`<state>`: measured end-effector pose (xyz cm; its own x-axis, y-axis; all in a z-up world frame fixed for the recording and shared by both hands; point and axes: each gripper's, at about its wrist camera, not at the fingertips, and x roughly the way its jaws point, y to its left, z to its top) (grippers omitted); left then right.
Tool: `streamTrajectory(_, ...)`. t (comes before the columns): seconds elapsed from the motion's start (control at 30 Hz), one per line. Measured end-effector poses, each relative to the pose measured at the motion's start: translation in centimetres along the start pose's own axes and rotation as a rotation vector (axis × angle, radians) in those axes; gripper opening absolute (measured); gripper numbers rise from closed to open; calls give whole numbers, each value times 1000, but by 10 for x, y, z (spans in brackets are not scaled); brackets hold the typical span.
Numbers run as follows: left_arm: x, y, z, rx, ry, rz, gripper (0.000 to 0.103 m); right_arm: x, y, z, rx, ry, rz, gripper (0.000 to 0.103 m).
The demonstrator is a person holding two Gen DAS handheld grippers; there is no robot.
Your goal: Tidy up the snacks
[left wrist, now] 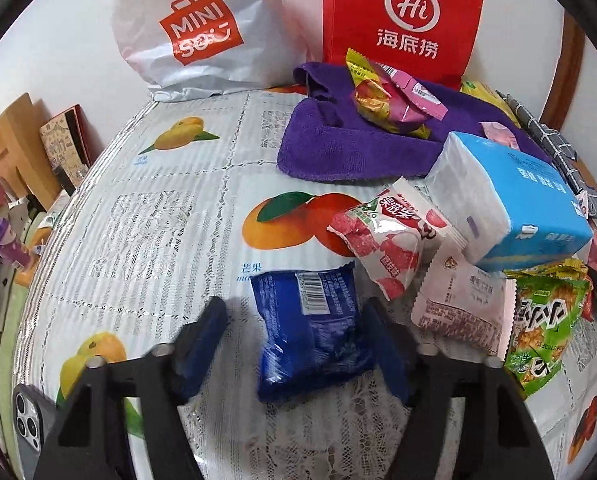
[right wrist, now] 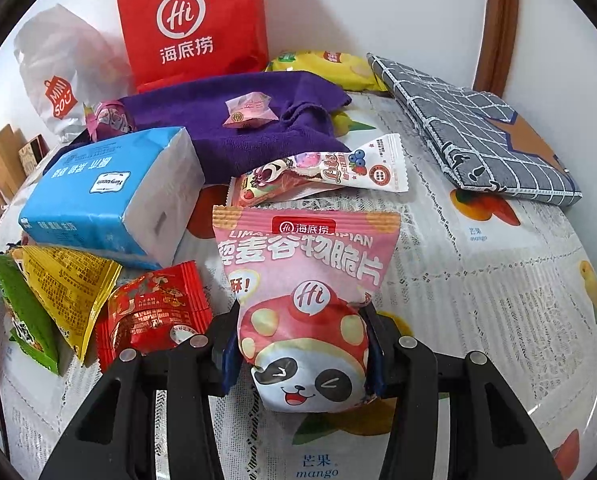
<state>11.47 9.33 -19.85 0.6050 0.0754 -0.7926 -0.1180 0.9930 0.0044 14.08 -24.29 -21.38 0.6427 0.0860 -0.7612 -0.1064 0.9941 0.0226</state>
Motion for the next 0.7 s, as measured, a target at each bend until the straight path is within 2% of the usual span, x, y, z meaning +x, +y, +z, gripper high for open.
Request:
streamTrajectory(0.03,-2,-1,0,5,-8,-3,43,0,0,0,0,0,0,49)
streamTrajectory(0.2,-3,-4,-5,11,-44,12,43,0,0,0,0,0,0,49)
streamTrajectory(0.7,-3,-2,-5,-4,-41,1,45,0,1,0,-4,1,2,51)
